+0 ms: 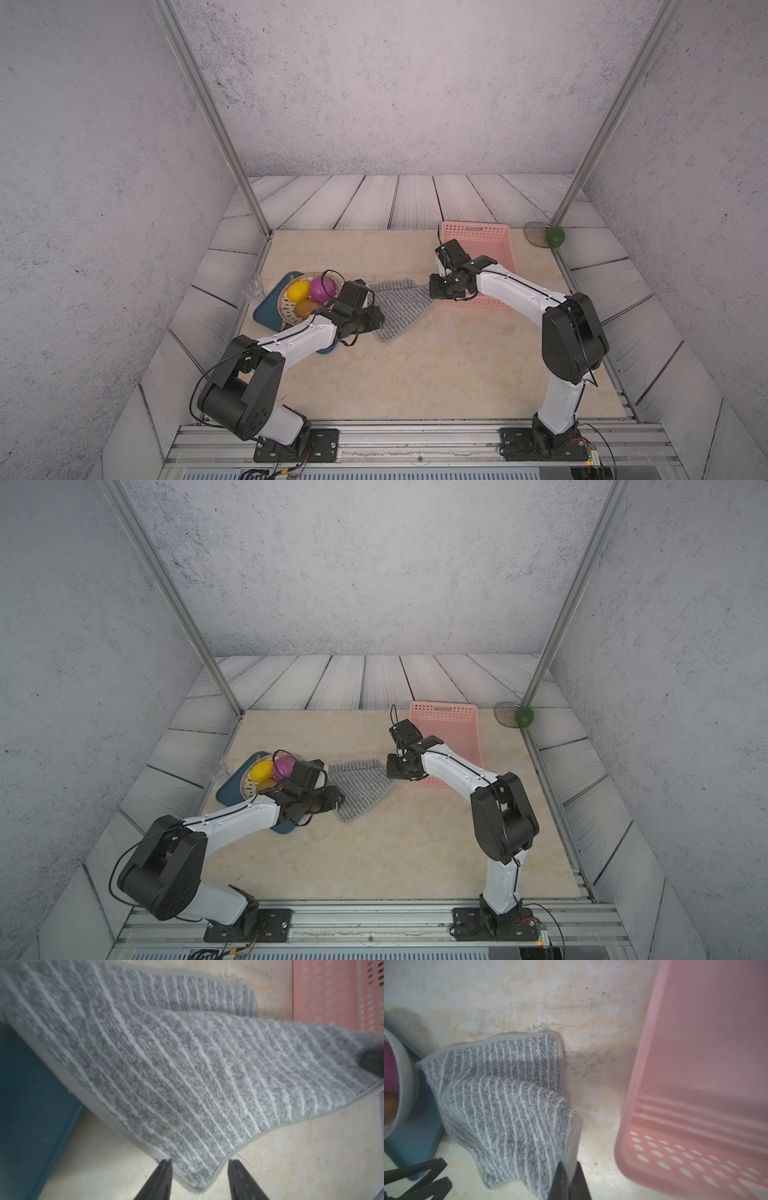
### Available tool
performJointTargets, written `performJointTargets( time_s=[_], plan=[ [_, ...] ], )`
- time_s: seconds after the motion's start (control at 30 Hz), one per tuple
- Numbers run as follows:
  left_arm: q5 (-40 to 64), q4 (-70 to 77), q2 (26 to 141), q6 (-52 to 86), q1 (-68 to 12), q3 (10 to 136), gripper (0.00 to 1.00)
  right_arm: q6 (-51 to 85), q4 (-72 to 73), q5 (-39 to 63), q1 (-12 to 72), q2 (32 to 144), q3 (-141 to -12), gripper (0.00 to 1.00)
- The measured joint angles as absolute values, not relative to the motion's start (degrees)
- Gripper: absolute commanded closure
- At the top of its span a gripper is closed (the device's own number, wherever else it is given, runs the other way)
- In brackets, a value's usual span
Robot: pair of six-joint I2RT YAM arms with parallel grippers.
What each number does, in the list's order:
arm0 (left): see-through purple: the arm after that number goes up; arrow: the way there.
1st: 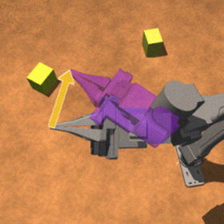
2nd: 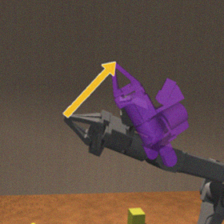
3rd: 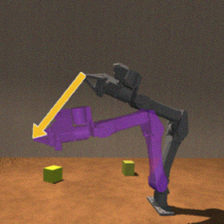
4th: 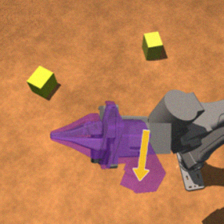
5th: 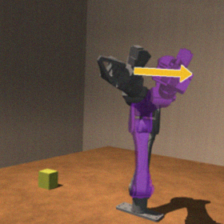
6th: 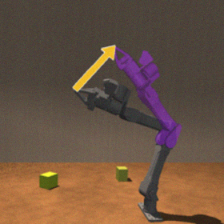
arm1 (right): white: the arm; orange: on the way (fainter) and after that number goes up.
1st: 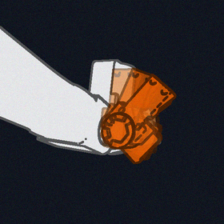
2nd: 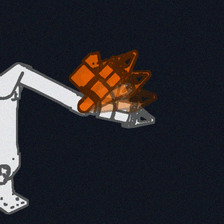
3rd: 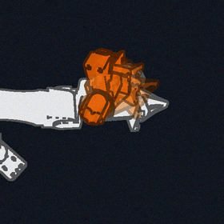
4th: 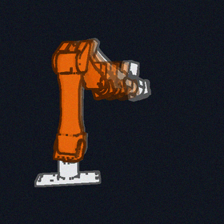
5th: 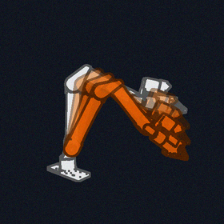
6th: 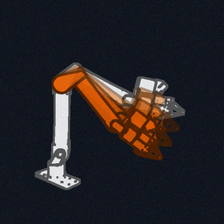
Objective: Fold the square dishcloth
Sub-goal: Place the cleaning item at the center of the board.
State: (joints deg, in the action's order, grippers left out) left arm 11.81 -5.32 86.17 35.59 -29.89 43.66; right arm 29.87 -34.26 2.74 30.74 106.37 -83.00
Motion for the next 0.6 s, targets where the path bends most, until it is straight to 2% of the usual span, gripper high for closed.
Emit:
performJointTargets(
  time_s=[0.33, 0.6],
  plan=[
    [12.7, -4.8, 96.0, 35.5, -37.7, 49.1, 0.62, 28.3, -35.0, -1.2, 25.9, 107.0, -81.7, 0.84],
    [17.9, -3.4, 101.4, 36.6, -44.7, 54.7, 0.62, 25.2, -36.5, -3.4, 22.9, 106.8, -79.1, 0.64]
  ],
)
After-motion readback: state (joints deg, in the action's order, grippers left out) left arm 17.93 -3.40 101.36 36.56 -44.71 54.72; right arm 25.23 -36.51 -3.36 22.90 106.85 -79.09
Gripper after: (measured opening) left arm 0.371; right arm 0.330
